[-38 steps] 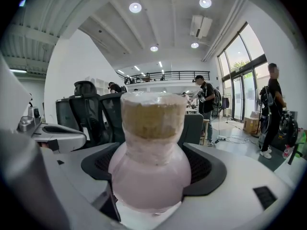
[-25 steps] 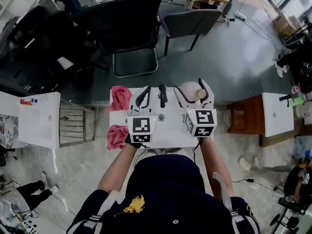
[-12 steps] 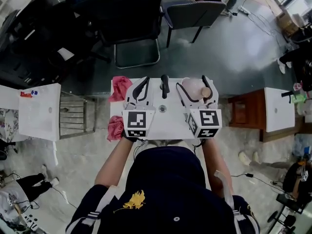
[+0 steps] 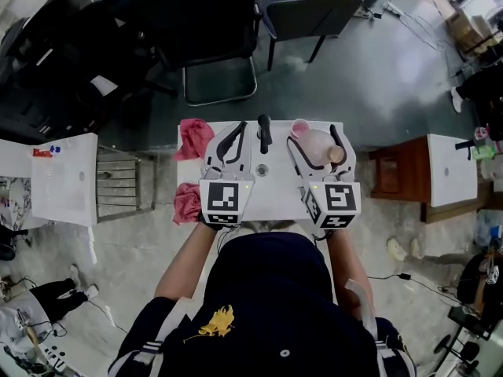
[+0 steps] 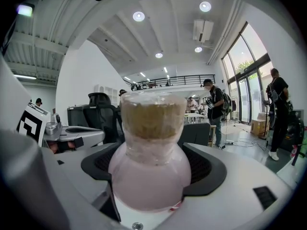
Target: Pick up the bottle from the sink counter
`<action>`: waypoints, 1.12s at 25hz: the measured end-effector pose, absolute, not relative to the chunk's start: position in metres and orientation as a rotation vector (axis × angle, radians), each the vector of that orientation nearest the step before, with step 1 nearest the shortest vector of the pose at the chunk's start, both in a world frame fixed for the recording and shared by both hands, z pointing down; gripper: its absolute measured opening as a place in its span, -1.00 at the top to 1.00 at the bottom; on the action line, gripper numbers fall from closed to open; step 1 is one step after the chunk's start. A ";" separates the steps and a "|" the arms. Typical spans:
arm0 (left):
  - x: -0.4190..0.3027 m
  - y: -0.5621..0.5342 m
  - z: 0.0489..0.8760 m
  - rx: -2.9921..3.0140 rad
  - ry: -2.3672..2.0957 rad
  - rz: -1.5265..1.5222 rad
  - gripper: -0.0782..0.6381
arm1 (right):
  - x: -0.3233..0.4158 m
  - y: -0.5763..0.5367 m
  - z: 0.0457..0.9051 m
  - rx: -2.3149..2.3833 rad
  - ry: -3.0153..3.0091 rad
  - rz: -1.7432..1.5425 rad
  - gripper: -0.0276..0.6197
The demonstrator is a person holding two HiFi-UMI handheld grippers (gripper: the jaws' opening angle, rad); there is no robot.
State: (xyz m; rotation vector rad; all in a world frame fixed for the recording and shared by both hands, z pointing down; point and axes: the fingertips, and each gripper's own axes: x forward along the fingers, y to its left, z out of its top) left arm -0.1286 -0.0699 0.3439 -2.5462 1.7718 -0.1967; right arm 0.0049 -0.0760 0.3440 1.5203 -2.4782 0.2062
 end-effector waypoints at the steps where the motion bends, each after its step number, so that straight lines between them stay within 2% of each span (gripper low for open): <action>1: -0.127 -0.070 0.343 -2.546 1.767 -0.195 0.73 | 0.006 -0.075 0.343 1.523 -2.480 0.207 -0.41; 28: -0.112 -0.075 0.347 -2.586 1.749 -0.193 0.73 | 0.018 -0.070 0.330 1.544 -2.479 0.185 -0.41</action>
